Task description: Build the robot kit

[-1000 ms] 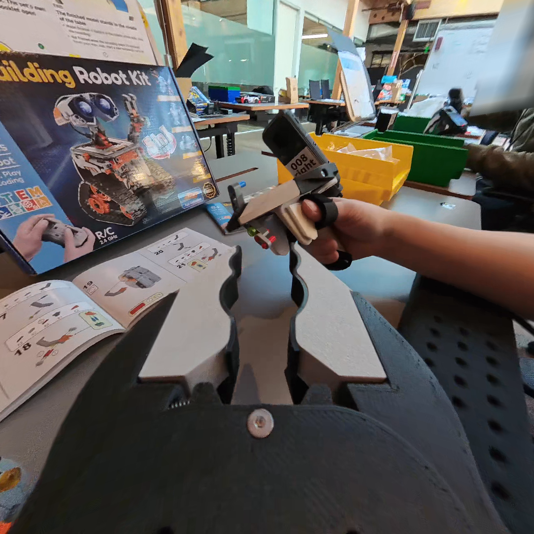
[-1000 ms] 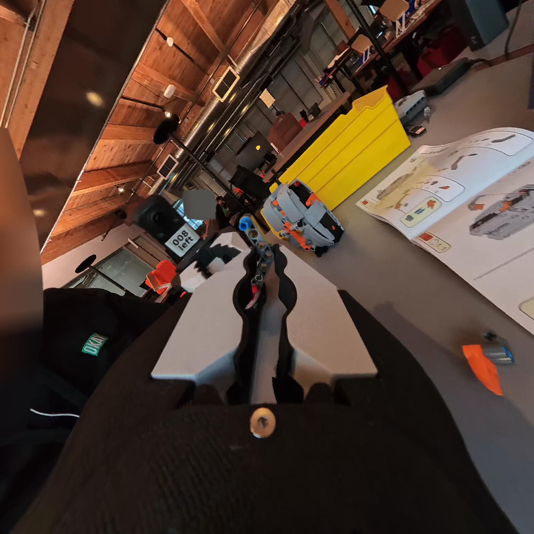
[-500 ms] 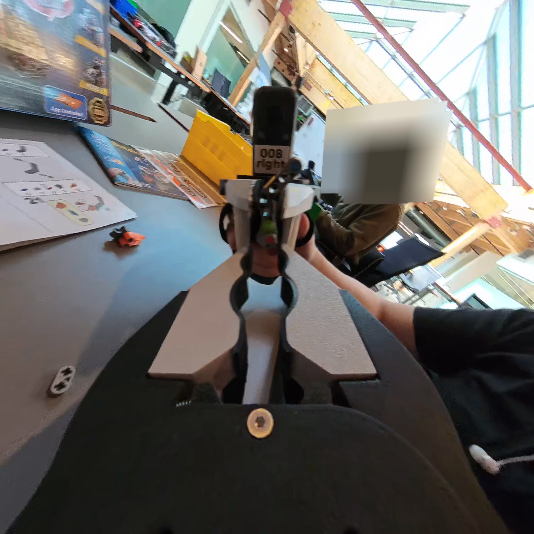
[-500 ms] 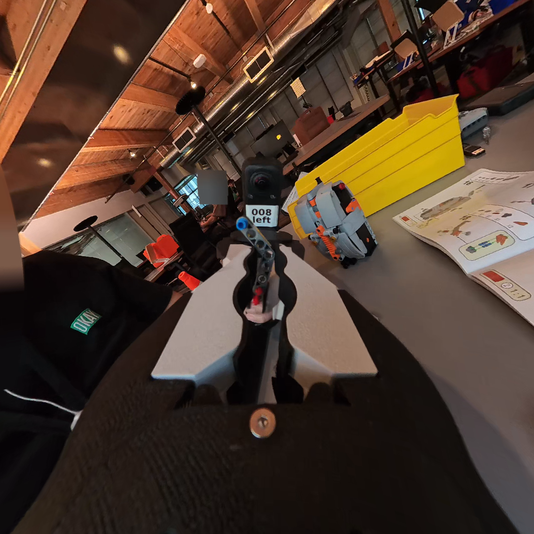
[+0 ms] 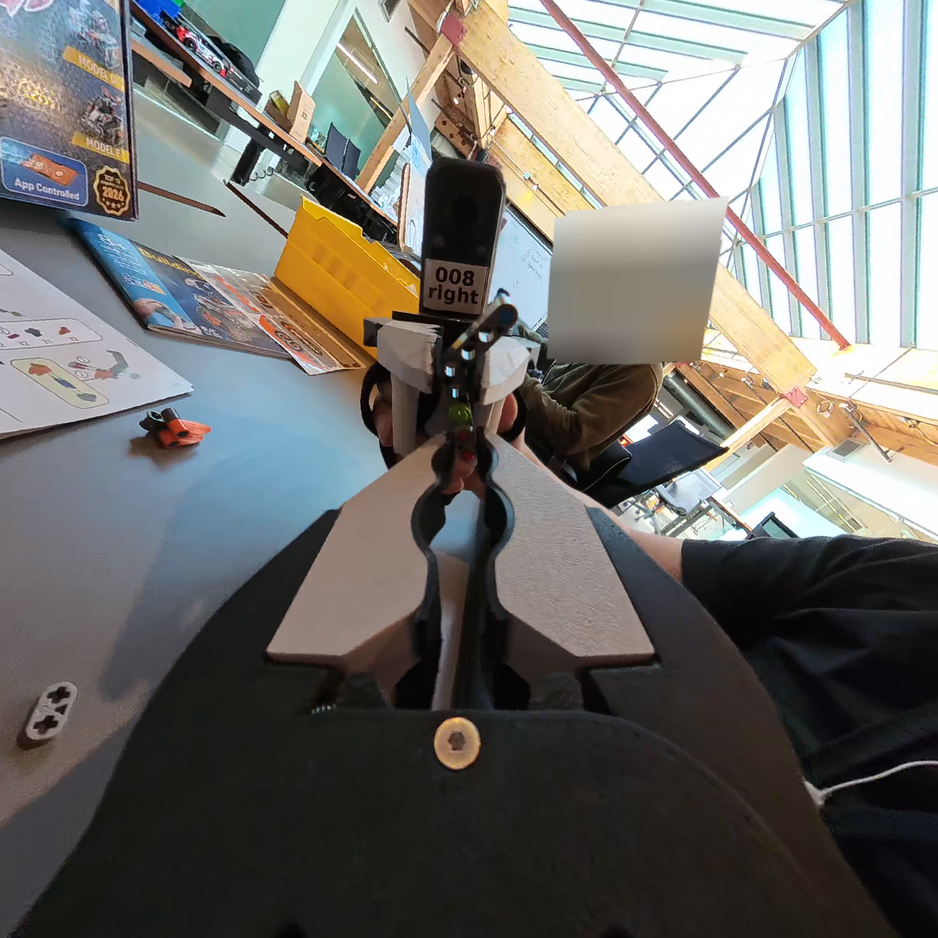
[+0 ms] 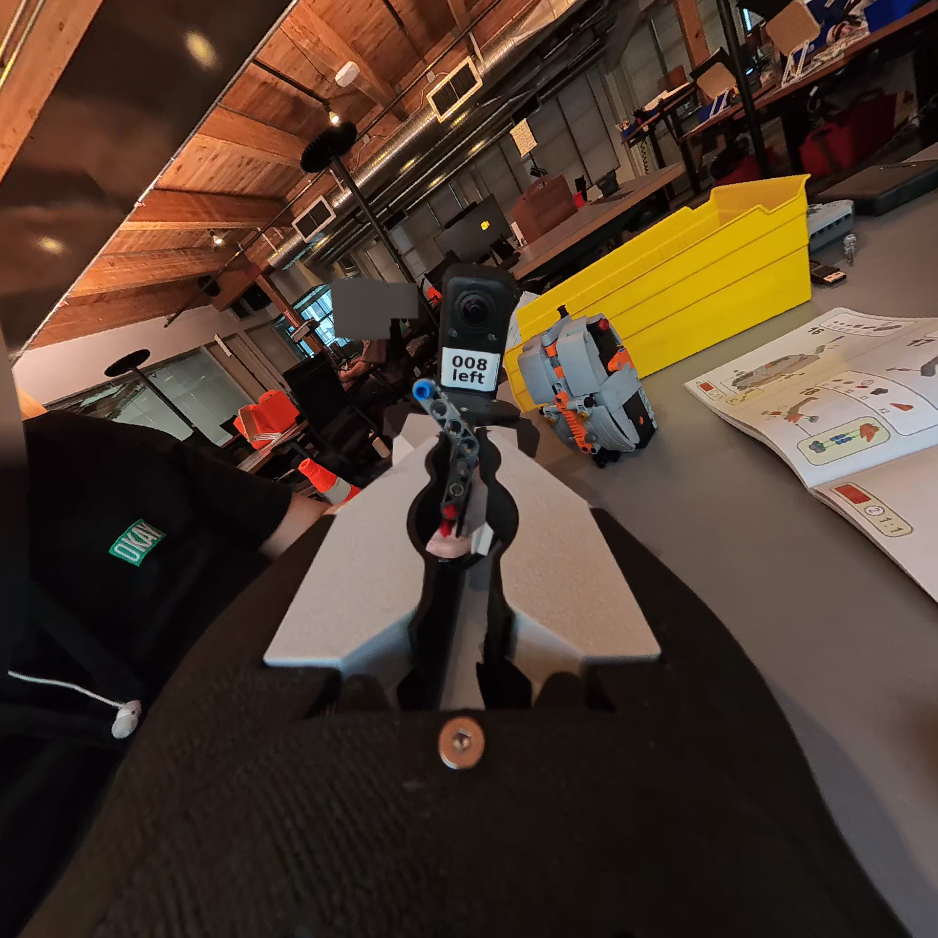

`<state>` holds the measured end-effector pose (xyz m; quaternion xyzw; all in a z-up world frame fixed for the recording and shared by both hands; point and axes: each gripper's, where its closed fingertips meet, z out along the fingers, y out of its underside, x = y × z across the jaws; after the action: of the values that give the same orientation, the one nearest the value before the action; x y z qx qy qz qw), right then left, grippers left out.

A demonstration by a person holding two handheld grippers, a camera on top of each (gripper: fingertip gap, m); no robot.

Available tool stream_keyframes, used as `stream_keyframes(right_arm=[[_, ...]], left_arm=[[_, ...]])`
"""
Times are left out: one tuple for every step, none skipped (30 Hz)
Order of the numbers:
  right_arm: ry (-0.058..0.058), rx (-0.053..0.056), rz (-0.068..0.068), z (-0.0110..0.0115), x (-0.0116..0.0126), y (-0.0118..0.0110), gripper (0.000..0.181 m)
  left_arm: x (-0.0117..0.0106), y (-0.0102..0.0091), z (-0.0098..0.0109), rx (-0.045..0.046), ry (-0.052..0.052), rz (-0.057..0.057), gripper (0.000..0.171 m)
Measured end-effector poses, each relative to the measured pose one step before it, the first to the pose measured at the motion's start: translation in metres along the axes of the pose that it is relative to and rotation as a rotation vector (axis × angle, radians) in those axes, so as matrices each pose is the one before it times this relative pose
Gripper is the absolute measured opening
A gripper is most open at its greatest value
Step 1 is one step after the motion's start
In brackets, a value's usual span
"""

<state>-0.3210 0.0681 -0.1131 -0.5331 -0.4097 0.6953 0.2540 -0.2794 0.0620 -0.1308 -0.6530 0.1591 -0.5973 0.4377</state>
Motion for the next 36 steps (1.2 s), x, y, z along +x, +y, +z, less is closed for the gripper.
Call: stream_keyframes(right_arm=[[-0.0128,-0.0074,-0.0113,-0.00075,-0.00261,-0.00010,0.012],[-0.0079,-0.0154,-0.0235,-0.00300,-0.00286,-0.00116,0.029],[0.0241,-0.0237,-0.0341,-0.00667,0.00194,-0.00179,0.051],[0.0642,-0.0320,-0.0473,-0.01163,0.00910,-0.00083,0.058],[0.1205,-0.0260,-0.0606,-0.01502,0.01950,0.00052,0.054],[0.1347,-0.0095,-0.0627,-0.01472,0.02381,0.00166,0.053],[0.1000,0.0007,-0.0489,-0.01096,0.02084,0.00315,0.048],[0.0694,-0.0235,-0.0238,-0.00654,0.01731,0.00841,0.039],[0.0466,-0.0436,0.0074,-0.00232,0.01387,0.01185,0.032],[0.0291,-0.0457,0.0292,0.00126,0.01085,0.01157,0.028],[0.0113,-0.0403,0.0372,0.00395,0.00711,0.00991,0.027],[-0.0125,-0.0372,0.0225,0.00557,0.00215,0.00802,0.026],[-0.0090,-0.0416,0.0041,0.00645,0.00105,0.00724,0.025],[0.0015,-0.0431,-0.0167,0.00638,0.00049,0.00626,0.026],[0.0058,-0.0392,-0.0361,0.00591,-0.00089,0.00517,0.028],[0.0224,-0.0361,-0.0431,0.00505,0.00033,0.00433,0.029],[0.0308,-0.0267,-0.0445,0.00429,0.00087,0.00299,0.032],[0.0233,-0.0248,-0.0442,0.00360,-0.00044,0.00248,0.033],[0.0240,-0.0241,-0.0369,0.00287,0.00014,0.00190,0.034],[0.0210,-0.0121,-0.0236,0.00249,0.00061,0.00052,0.034],[0.0140,-0.0123,-0.0092,0.00210,0.00073,0.00079,0.033],[0.0157,-0.0154,0.0011,0.00155,0.00196,0.00165,0.033],[0.0078,-0.0106,0.0090,0.00105,0.00151,0.00138,0.033],[-0.0042,-0.0021,0.0112,0.00038,0.00027,0.00027,0.033],[-0.0021,0.0014,0.0145,-0.00020,0.00072,-0.00010,0.033],[0.0002,0.0029,0.0181,-0.00041,0.00122,-0.00010,0.032],[-0.0021,0.0019,0.0172,-0.00052,0.00078,0.00003,0.029],[-0.0076,-0.0004,0.0081,-0.00029,-0.00067,0.00045,0.028],[-0.0056,-0.0057,-0.0009,-0.00014,-0.00102,0.00112,0.027],[-0.0017,-0.0097,-0.0102,0.00031,-0.00121,0.00157,0.026],[-0.0004,-0.0116,-0.0175,0.00052,-0.00177,0.00160,0.023],[0.0038,-0.0058,-0.0240,0.00034,-0.00178,0.00060,0.016],[0.0016,-0.0006,-0.0229,0.00025,-0.00232,-0.00037,0.016],[-0.0002,-0.0005,-0.0064,0.00049,-0.00192,-0.00052,0.016],[-0.0160,-0.0017,0.0119,0.00073,-0.00371,-0.00027,0.016],[-0.0219,-0.0010,0.0204,0.00071,-0.00435,-0.00009,0.016]], left_arm=[[-0.00005,0.00012,-0.00032,-0.00576,-0.0045,0.0000,0.005],[0.00054,-0.00086,-0.00116,0.00273,0.0027,-0.0032,0.005],[0.00157,-0.00183,-0.00161,0.00968,0.0110,-0.0104,0.005],[0.00073,-0.00223,-0.00190,0.01317,0.0067,-0.0098,0.005],[-0.00114,-0.00180,-0.00213,0.01158,-0.0061,-0.0062,0.005],[-0.00168,-0.00139,-0.00223,0.00995,-0.0116,-0.0021,0.005],[-0.00136,-0.00062,-0.00165,0.00519,-0.0093,-0.0007,0.005],[-0.00116,0.00007,-0.00107,0.00066,-0.0077,-0.0020,0.005],[-0.00180,0.00066,-0.00036,-0.00195,-0.0104,-0.0035,0.005],[-0.00194,0.00063,-0.00017,-0.00218,-0.0099,-0.0041,0.005],[-0.00117,0.00026,-0.00004,-0.00026,-0.0058,-0.0040,0.005],[-0.00136,0.00005,-0.00028,-0.00006,-0.0068,-0.0034,0.005],[-0.00183,0.00020,-0.00051,-0.00059,-0.0088,-0.0035,0.005],[-0.00143,-0.00028,-0.00051,0.00175,-0.0064,-0.0043,0.005],[-0.00075,-0.00072,-0.00073,0.00422,-0.0014,-0.0048,0.005],[-0.00032,-0.00067,-0.00071,0.00440,0.0001,-0.0046,0.005],[-0.00117,-0.00016,-0.00069,0.00182,-0.0048,-0.0044,0.005],[-0.00145,0.00024,-0.00055,-0.00065,-0.0068,-0.0041,0.005],[-0.00106,0.00036,-0.00015,-0.00087,-0.0039,-0.0033,0.005],[-0.00056,0.00045,0.00015,-0.00194,-0.0024,-0.0027,0.005],[-0.00100,0.00080,0.00031,-0.00407,-0.0051,-0.0016,0.005],[-0.00118,0.00098,0.00052,-0.00642,-0.0068,-0.0009,0.005],[-0.00054,0.00103,0.00075,-0.00704,-0.0035,-0.0001,0.005],[-0.00019,0.00078,0.00083,-0.00536,-0.0018,0.0003,0.005],[-0.00001,0.00074,0.00063,-0.00427,-0.0005,0.0002,0.005],[-0.00018,0.00080,0.00054,-0.00496,-0.0009,-0.0005,0.005],[-0.00033,0.00046,0.00021,-0.00328,-0.0009,-0.0014,0.006],[-0.00025,-0.00028,-0.00009,0.00133,-0.0001,-0.0018,0.005],[0.00011,-0.00106,-0.00064,0.00540,0.0004,-0.0004,0.005],[-0.00016,-0.00145,-0.00110,0.00765,-0.0021,0.0021,0.005],[-0.00070,-0.00150,-0.00155,0.00825,-0.0071,0.0050,0.005],[-0.00138,-0.00154,-0.00184,0.00956,-0.0115,0.0084,0.005],[-0.00217,-0.00128,-0.00188,0.00969,-0.0176,0.0117,0.005],[-0.00282,0.00007,-0.00133,0.00376,-0.0203,0.0120,0.005],[-0.00234,0.00177,-0.00007,-0.00641,-0.0160,0.0062,0.005],[-0.00159,0.00288,0.00112,-0.01302,-0.0091,-0.0006,0.005]])
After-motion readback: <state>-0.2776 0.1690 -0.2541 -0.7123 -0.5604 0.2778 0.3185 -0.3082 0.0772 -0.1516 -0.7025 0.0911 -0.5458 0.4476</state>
